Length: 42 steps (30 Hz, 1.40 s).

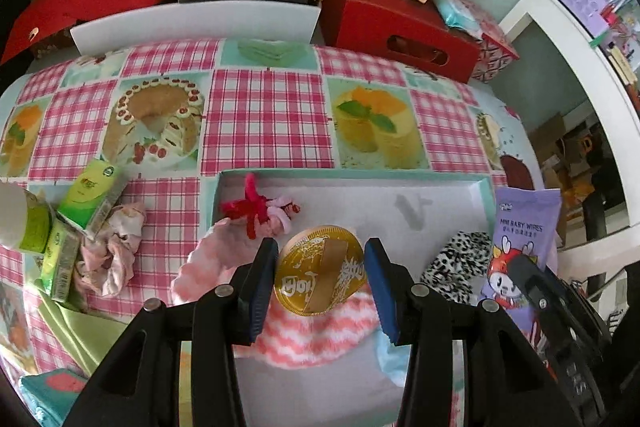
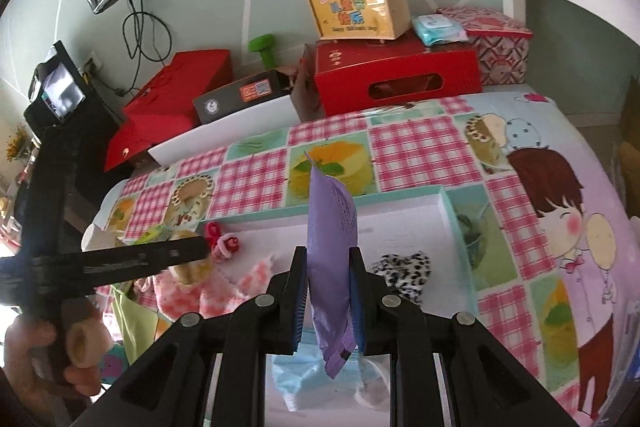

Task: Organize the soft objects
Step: 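Carry the packet with the right gripper while the left gripper carries the ball to the tray, then release the packet with the right gripper while the left gripper drops the ball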

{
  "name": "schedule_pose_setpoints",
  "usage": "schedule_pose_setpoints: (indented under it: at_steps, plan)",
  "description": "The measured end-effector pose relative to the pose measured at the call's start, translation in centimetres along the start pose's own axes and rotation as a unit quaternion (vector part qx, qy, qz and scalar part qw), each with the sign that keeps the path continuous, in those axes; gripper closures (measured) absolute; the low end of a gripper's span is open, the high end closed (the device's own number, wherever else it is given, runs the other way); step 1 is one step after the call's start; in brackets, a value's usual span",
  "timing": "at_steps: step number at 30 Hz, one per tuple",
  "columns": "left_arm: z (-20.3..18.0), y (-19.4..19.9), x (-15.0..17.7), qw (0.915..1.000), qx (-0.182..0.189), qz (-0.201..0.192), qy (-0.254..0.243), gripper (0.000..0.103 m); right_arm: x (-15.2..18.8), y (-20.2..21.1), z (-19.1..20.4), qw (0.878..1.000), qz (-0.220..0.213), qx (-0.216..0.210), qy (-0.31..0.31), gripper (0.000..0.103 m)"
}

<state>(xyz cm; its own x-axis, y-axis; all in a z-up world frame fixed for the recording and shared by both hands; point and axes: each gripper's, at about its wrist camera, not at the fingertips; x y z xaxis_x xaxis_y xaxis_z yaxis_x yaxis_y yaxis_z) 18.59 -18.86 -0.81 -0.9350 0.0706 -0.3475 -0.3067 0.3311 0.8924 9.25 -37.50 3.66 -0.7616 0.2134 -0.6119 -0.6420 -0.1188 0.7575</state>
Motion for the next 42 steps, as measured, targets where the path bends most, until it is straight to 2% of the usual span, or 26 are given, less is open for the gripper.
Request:
schedule_pose_setpoints:
  at_steps: [15, 17, 19, 20, 27, 31, 33, 36, 38, 42]
  plan:
    - [0.6, -2.5, 0.9, 0.9992, 0.0, -0.019, 0.035, 0.056, 0.6, -3.6, 2.6, 0.998, 0.052, -0.003, 0.028, 0.081]
    - [0.8, -2.5, 1.0, 0.999, 0.002, -0.018, 0.041, 0.051, 0.6, -3.7, 2.7, 0.998, 0.056, 0.003, 0.03, 0.081]
    - [0.9, -2.4, 1.1, 0.9988, 0.004, -0.019, 0.045, 0.03, 0.6, -3.9, 2.6, 0.998, 0.061, 0.01, 0.031, 0.081]
    - [0.9, -2.3, 1.1, 0.9988, 0.004, -0.021, 0.044, 0.028, 0.6, -4.0, 2.6, 0.997, 0.063, 0.013, 0.031, 0.081]
    - [1.0, -1.2, 1.2, 0.9984, 0.009, -0.029, 0.047, 0.027, 0.7, -4.0, 2.8, 0.997, 0.067, 0.018, 0.036, 0.081]
    - [1.5, -0.8, 1.3, 0.9976, 0.005, -0.034, 0.06, 0.017, 0.8, -4.1, 2.7, 0.997, 0.07, 0.022, 0.037, 0.081]
    - [1.9, -0.6, 1.5, 0.9971, -0.003, -0.037, 0.067, 0.017, 0.8, -4.2, 2.7, 0.996, 0.072, 0.027, 0.039, 0.081]
    - [2.2, -0.5, 1.7, 0.9967, -0.006, -0.036, 0.072, 0.017, 0.9, -4.4, 2.8, 0.995, 0.079, 0.043, 0.046, 0.069]
    - [2.3, -0.5, 1.8, 0.9966, -0.006, -0.034, 0.074, 0.017, 1.0, -4.5, 2.9, 0.994, 0.08, 0.05, 0.051, 0.049]
    - [2.4, -0.1, 2.2, 0.9966, -0.009, -0.035, 0.074, 0.017, 1.0, -4.3, 3.3, 0.993, 0.078, 0.058, 0.065, 0.044]
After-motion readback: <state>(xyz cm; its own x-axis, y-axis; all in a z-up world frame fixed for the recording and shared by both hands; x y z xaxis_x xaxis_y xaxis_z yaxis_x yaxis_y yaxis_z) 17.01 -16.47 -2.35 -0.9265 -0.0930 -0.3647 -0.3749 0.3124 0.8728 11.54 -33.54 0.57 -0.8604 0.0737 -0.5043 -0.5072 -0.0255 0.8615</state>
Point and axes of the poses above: each gripper's, at about its wrist camera, not at the fingertips, and y roughly against the way its jaws point, z to its left, x to its underside, and after that the axes turned 1 degree about x, right-handed
